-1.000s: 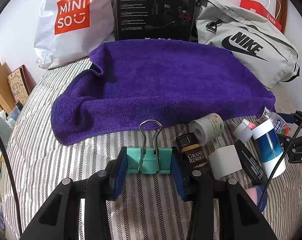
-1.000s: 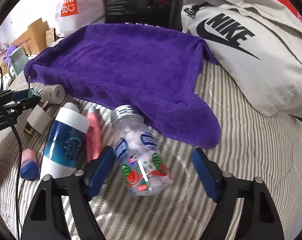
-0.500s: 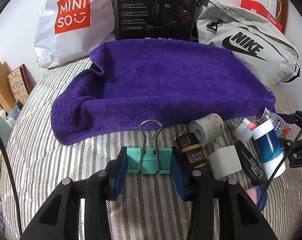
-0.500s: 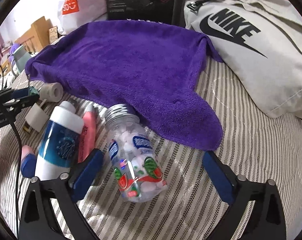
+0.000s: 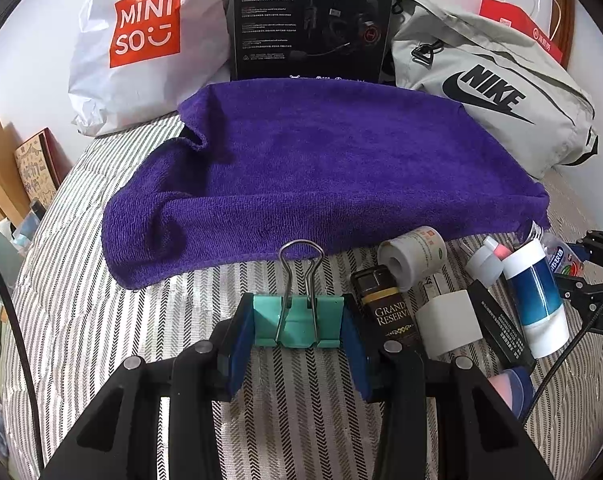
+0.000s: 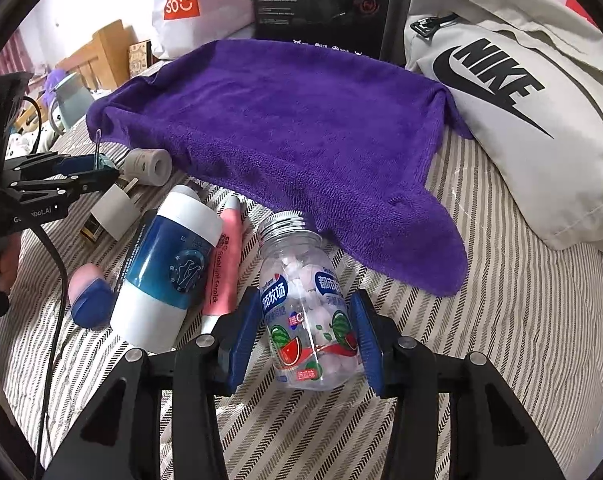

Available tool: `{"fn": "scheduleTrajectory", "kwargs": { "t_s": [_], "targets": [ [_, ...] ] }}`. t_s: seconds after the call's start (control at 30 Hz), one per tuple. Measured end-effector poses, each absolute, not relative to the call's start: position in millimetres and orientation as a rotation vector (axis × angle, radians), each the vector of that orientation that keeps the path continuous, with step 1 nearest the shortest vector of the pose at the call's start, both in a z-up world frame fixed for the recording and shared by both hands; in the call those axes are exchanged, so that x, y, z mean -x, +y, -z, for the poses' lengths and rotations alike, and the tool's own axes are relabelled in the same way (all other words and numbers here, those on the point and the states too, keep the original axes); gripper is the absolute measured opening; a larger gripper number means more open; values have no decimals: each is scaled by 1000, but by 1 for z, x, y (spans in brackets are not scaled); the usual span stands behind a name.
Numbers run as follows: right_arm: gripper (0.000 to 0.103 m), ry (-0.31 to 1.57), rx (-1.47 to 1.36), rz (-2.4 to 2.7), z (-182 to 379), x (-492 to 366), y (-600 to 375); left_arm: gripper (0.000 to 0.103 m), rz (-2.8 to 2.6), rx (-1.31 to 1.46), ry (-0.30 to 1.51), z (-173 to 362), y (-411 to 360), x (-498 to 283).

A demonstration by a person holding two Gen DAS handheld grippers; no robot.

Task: Organize rigid objects
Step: 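Grasp the clear watermelon-label bottle with the right tool while the left tool holds the clip, then carry the clip with the left tool while the right tool carries the bottle onto the towel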

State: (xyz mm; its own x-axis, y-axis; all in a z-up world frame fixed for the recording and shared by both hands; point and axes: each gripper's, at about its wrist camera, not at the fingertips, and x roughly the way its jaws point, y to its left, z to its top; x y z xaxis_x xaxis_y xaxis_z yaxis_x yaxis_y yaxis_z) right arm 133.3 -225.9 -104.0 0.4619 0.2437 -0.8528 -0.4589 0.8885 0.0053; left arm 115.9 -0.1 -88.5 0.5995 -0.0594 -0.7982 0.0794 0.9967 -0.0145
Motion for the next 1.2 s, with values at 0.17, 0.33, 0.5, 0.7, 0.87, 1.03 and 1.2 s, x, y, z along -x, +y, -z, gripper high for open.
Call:
{"fn": "scheduleTrajectory", "kwargs": {
  "t_s": [0.17, 0.33, 0.5, 0.7, 0.87, 1.03, 1.2],
  "targets": [
    [45, 1002, 222, -436, 104, -130, -230, 39, 95, -1, 936, 86, 4, -115],
    [44, 1035, 192, -434, 100, -125, -233, 39, 93, 6, 947, 82, 8, -110],
    [42, 1050, 147, -418, 94, -118, -240, 39, 103, 27, 936, 72, 14, -105],
    [41, 1070, 156, -412, 97, -113, -237, 39, 113, 16, 949, 71, 13, -102],
    [42, 1076, 229, -409, 102, -104, -230, 39, 116, 27, 954, 73, 13, -99],
    [41, 1083, 251, -429, 104, -102, -230, 39, 120, 30, 961, 76, 11, -99],
    [40, 1088, 241, -436, 102, -102, -232, 39, 114, 31, 962, 74, 14, -98]
  ]
}}
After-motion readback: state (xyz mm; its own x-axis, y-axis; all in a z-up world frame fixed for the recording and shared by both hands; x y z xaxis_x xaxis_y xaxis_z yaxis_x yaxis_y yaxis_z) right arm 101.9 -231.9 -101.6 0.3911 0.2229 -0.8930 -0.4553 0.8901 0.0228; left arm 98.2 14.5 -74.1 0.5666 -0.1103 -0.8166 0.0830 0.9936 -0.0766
